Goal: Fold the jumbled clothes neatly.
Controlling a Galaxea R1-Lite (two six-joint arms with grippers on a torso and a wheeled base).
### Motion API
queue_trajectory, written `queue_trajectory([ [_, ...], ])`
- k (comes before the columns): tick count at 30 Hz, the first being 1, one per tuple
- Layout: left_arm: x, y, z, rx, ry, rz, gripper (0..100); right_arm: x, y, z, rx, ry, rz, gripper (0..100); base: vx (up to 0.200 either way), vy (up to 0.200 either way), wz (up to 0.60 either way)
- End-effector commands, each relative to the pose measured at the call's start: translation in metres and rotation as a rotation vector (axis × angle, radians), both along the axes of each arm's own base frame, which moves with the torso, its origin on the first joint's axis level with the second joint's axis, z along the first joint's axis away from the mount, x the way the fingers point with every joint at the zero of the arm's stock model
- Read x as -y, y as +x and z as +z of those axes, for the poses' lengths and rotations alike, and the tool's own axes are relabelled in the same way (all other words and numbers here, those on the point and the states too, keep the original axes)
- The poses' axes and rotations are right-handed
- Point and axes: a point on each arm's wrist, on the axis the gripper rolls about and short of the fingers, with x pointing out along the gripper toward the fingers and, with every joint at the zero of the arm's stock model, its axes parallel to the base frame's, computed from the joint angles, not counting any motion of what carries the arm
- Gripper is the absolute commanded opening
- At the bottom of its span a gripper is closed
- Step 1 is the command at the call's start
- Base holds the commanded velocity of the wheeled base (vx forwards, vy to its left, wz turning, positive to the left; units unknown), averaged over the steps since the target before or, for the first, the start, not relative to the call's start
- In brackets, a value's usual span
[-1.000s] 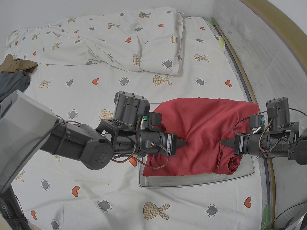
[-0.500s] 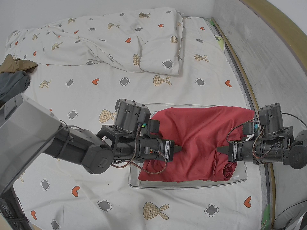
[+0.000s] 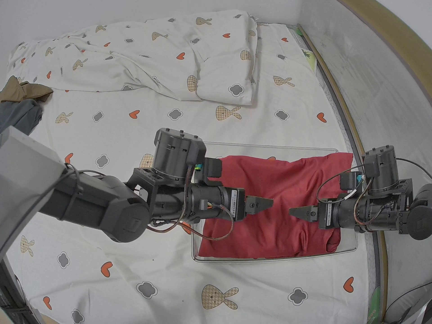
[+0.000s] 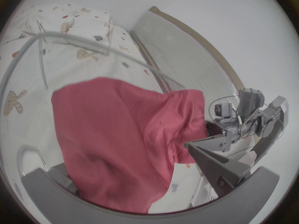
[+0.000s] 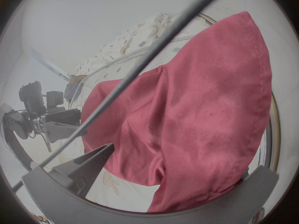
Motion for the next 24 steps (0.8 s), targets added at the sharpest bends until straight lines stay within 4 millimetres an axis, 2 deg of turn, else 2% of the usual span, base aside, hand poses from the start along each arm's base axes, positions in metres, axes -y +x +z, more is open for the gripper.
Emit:
queue_trajectory([
  [1, -0.011, -0.014, 0.042, 0.096, -0.067, 0.003, 100, 0.005, -0.014, 0.023, 0.083, 0.036, 0.003, 100, 0.0, 0.0, 0.0],
  [4, -0.015, -0.018, 0.052, 0.12, -0.08, 0.008, 100, 0.008, -0.02, 0.032, 0.116, 0.049, -0.001, 100, 0.0, 0.0, 0.0],
  [8, -0.019, -0.018, 0.056, 0.158, -0.054, 0.054, 100, 0.01, -0.028, 0.042, 0.161, 0.045, -0.017, 100, 0.0, 0.0, 0.0],
  [14, -0.014, -0.015, 0.04, 0.129, -0.023, 0.049, 100, 0.009, -0.031, 0.039, 0.157, -0.001, -0.005, 100, 0.0, 0.0, 0.0],
  [17, -0.011, -0.015, 0.039, 0.13, -0.024, 0.045, 100, 0.006, -0.033, 0.04, 0.162, -0.005, -0.003, 100, 0.0, 0.0, 0.0],
  [20, -0.005, -0.02, 0.046, 0.16, -0.031, 0.024, 100, 0.005, -0.035, 0.045, 0.186, -0.006, -0.009, 100, 0.0, 0.0, 0.0],
  [24, -0.008, -0.023, 0.058, 0.256, 0.009, 0.06, 100, 0.004, -0.037, 0.047, 0.196, -0.005, -0.008, 100, 0.0, 0.0, 0.0],
])
